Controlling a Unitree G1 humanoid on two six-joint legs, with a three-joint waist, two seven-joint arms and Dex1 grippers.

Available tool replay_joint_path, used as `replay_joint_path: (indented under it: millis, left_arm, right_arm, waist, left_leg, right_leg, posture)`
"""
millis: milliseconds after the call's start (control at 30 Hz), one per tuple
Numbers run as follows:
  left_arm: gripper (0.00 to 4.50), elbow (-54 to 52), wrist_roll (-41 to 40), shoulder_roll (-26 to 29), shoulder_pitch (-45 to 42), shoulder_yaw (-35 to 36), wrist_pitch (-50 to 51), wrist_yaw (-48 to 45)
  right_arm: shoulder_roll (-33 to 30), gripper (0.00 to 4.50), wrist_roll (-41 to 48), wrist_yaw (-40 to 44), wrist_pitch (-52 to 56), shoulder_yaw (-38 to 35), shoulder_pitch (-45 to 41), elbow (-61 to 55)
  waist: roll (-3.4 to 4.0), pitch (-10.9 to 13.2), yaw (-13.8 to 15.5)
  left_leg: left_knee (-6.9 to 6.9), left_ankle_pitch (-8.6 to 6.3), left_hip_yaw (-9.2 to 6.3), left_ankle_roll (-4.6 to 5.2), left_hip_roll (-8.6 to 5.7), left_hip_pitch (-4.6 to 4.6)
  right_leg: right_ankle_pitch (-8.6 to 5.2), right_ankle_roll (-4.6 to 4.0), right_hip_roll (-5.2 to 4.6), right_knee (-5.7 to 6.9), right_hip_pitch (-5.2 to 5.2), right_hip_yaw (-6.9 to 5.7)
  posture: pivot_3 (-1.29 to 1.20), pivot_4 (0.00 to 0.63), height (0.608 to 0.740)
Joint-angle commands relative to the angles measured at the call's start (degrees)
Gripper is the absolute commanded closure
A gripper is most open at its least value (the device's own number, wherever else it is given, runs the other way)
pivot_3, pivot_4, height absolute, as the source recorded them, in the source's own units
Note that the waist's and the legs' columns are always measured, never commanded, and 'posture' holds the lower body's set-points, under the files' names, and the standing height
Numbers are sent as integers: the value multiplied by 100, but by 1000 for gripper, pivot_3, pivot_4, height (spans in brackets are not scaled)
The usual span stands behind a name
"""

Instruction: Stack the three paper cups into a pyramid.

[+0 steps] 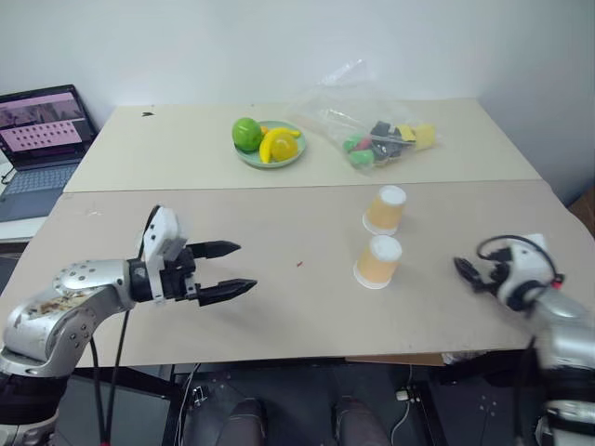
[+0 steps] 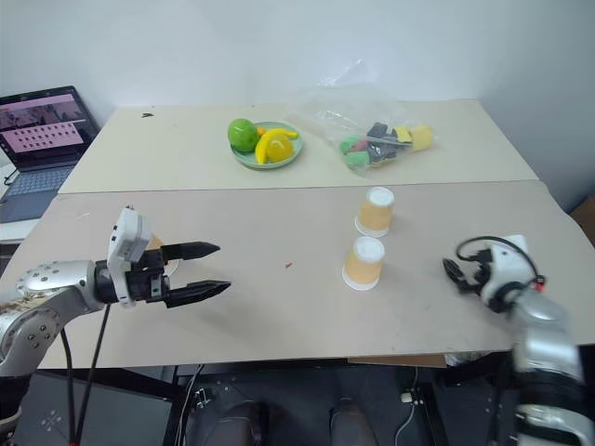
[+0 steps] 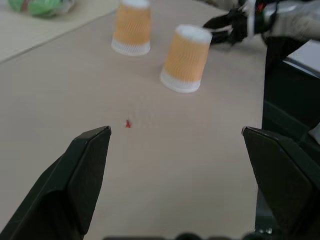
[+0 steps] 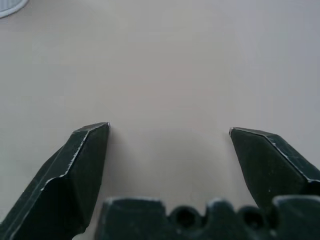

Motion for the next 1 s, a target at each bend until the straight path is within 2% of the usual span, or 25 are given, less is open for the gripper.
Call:
replay_joint_path:
  millis: [33, 100, 167, 267, 400, 633, 1000]
  left_arm:
    - [21, -41, 177, 19, -32, 120, -300, -244]
    - [21, -41, 265, -31, -36, 124, -385, -263]
    - [21, -80, 398, -114, -19, 107, -533, -246]
    - [21, -40, 793, -248, 23, 49, -995, -230]
    - [21, 4, 970, -283, 33, 89, -1170, -270]
    - [21, -44, 1019, -325, 94, 189, -1139, -241]
    - [21, -20, 1045, -322, 64, 295, -1122, -141]
  right_arm:
    - [-784, 0, 732, 1753, 423, -271, 601, -839]
    - [-1083, 0, 1163, 2289, 809, -306, 782, -1450]
    - [-1125, 0, 1267, 2328, 1012, -117, 578, -1844]
    - [-869, 0, 899, 1910, 1050, 475, -32, -2133]
    - [-592, 0, 326, 1489, 850, 1069, -647, -2056]
    - [-413, 0, 205, 1492, 814, 1316, -966, -2036]
    - [-312, 0, 546, 1884, 1175, 1551, -1155, -2422]
  waist:
    - [-4, 0, 12]
    - [-10, 2, -17]
    - [-10, 2, -59]
    - [-10, 2, -123]
    - [-14, 4, -62]
    - [-13, 7, 96]
    - [-13, 7, 42]
  left_leg:
    - [0, -3, 1, 5, 1, 4]
    - [2, -4, 1, 6, 5, 7]
    - [3, -4, 5, 6, 6, 12]
    - [3, -3, 4, 5, 9, 21]
    - [3, -3, -1, 4, 7, 0]
    - [22, -3, -8, 5, 1, -33]
    - [25, -4, -8, 5, 4, -23]
  right_leg:
    - [-1, 2, 0, -2, 5, -1]
    - [-1, 2, 3, -2, 7, -1]
    - [-1, 2, 4, 4, 8, 3]
    - [-1, 2, 8, 9, 10, 5]
    - [-1, 2, 6, 4, -4, -1]
    - [-1, 3, -3, 1, -15, -13]
    - [1, 1, 0, 7, -10, -12]
  posture:
    - [0, 150, 740]
    - [0, 150, 740]
    - [0, 150, 740]
    - [0, 150, 740]
    - [0, 150, 740]
    - [0, 150, 740]
    - [0, 150, 740]
